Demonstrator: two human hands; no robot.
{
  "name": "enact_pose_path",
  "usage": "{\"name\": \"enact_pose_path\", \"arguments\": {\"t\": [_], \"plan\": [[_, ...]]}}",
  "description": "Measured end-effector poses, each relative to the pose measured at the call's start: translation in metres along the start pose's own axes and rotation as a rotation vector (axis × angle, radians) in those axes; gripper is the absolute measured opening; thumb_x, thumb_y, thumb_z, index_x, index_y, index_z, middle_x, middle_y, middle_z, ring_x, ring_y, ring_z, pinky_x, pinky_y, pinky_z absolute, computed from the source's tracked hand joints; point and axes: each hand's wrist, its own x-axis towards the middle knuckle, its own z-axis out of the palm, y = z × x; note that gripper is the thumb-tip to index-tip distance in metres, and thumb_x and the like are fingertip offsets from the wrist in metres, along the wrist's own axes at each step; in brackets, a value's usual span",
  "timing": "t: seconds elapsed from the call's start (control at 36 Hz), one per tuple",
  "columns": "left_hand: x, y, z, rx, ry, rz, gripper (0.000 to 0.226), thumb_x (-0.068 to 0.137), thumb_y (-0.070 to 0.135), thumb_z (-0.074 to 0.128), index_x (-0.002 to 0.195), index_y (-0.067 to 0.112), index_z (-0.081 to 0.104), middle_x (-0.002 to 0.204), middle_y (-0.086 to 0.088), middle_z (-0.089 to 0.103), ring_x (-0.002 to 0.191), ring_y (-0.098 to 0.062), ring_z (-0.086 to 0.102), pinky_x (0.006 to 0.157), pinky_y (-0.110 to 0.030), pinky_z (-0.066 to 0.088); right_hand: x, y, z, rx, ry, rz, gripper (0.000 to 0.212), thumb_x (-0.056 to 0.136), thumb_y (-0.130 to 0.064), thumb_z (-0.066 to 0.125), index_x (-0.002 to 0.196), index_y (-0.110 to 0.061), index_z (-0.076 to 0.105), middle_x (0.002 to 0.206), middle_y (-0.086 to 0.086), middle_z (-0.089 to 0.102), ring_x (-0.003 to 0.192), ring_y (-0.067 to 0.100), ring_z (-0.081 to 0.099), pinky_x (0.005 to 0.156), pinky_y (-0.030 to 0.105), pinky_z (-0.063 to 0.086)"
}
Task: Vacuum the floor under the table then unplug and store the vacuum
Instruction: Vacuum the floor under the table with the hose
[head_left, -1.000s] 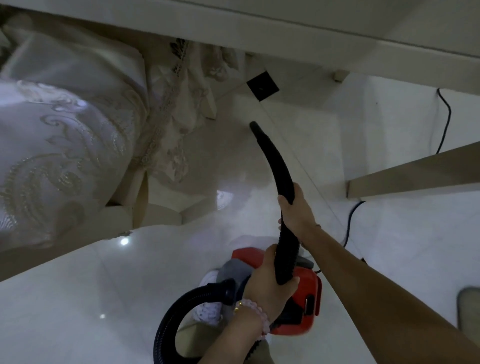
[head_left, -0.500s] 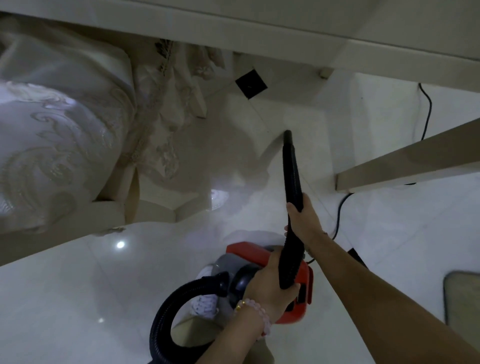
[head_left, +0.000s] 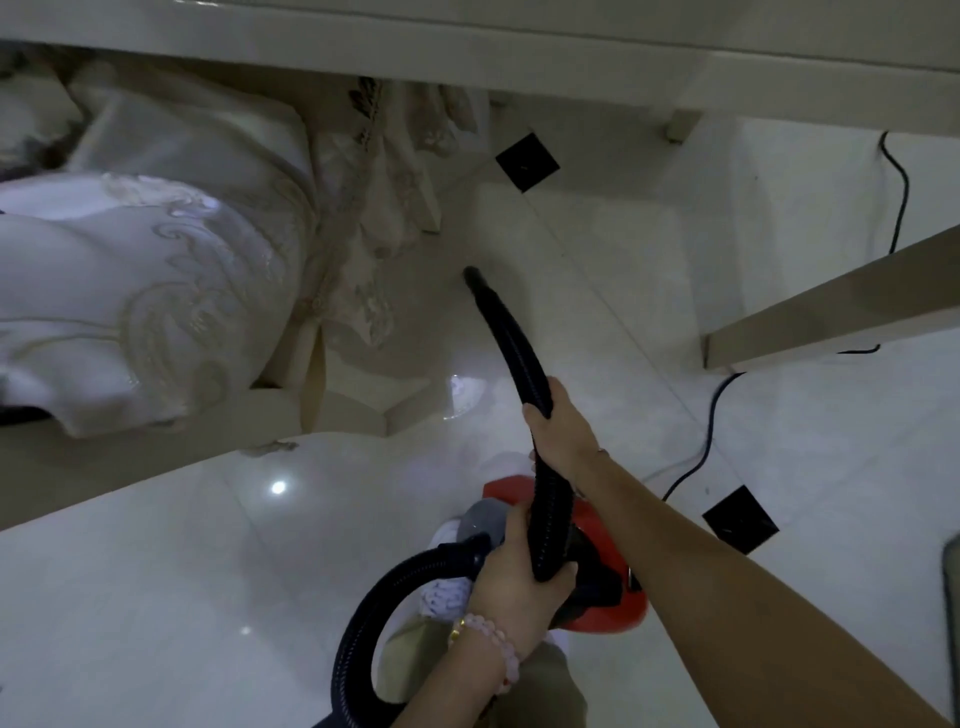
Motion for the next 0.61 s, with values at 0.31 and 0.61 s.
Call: {"name": "enact_pose_path", "arguments": {"t": [0.31, 0.61], "plan": [[-0.002, 0.013, 0.019, 0.113, -0.1, 0.071, 0.059, 0.084, 0.027, 0.06, 0.135, 0.034, 0.032, 0.114, 0.006, 0.064, 0.101, -0.014, 0.062, 0.079, -0.019, 0.048, -0.015, 0.034, -0.034, 0.141, 0.203, 0.147, 0.046, 0.102, -0.023, 0.037, 0.146, -0.01, 0.027, 0.095, 0.015, 0.054, 0.074, 0.029, 0.057, 0.075, 0.044, 0.052], [-0.008, 0.032, 0.039, 0.328, -0.302, 0.205, 0.061, 0.089, 0.029, 0.056, 0.142, 0.024, 0.027, 0.121, -0.006, 0.063, 0.108, -0.024, 0.061, 0.091, -0.037, 0.051, -0.04, 0.088, -0.07, 0.345, 0.484, 0.357, 0.047, 0.101, -0.021, 0.039, 0.145, -0.009, 0.03, 0.108, 0.013, 0.053, 0.09, 0.03, 0.052, 0.087, 0.046, 0.048]]}}
